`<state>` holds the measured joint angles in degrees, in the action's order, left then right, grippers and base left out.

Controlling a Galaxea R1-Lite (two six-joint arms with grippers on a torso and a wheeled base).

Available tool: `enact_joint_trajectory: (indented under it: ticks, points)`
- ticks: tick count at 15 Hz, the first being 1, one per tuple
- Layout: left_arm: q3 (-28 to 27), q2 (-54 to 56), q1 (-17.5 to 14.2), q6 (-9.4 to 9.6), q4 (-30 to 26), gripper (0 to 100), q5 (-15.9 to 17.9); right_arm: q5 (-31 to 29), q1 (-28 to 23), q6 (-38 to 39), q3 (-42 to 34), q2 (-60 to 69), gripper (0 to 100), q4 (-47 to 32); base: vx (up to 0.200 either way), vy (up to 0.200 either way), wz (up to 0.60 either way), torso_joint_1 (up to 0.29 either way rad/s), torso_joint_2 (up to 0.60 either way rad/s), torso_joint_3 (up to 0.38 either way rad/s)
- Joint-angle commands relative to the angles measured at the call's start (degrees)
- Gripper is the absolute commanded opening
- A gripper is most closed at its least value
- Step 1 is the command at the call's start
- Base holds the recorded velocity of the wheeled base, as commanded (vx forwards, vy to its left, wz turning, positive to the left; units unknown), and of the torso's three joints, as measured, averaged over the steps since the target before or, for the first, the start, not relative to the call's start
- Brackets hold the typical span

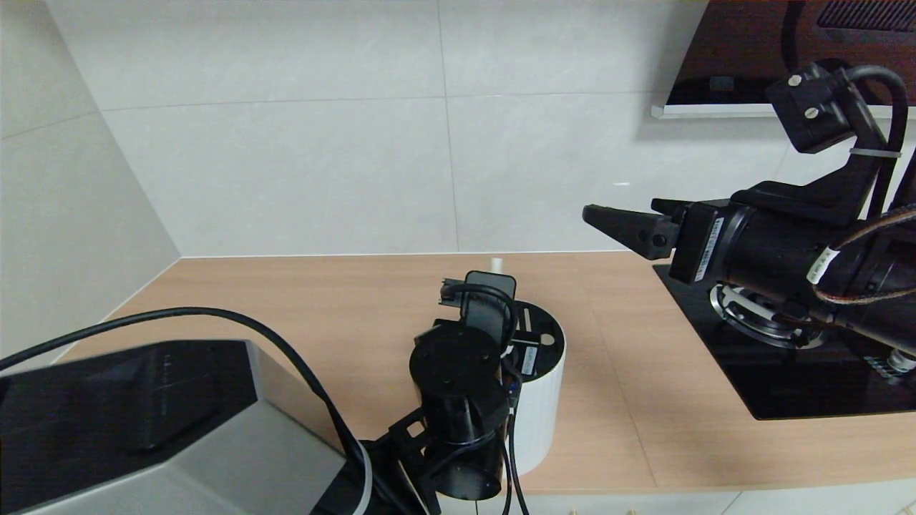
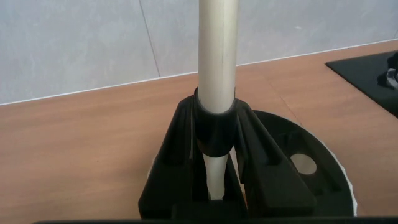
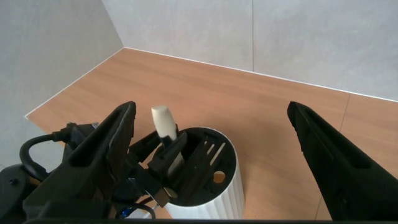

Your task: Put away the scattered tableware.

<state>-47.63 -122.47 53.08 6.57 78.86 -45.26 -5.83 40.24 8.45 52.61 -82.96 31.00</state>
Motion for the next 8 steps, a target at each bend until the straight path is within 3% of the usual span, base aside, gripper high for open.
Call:
enact_joint_trajectory:
  ticks: [1,2,8]
  points:
    - [0.1,0.0,0.0,0.02,0.0,0,-0.1,0.0,0.0,0.0,0.0,-0.2,100,0.0,0.000,0.000,0.00,0.000,0.00,0.000]
    - [0.1,-0.1,0.0,0.02,0.0,100,-0.1,0.0,0.0,0.0,0.0,-0.2,100,0.0,0.000,0.000,0.00,0.000,0.00,0.000]
    - [0.6,0.5,0.0,0.02,0.0,100,0.0,0.0,0.0,0.0,0.0,-0.2,100,0.0,0.000,0.000,0.00,0.000,0.00,0.000]
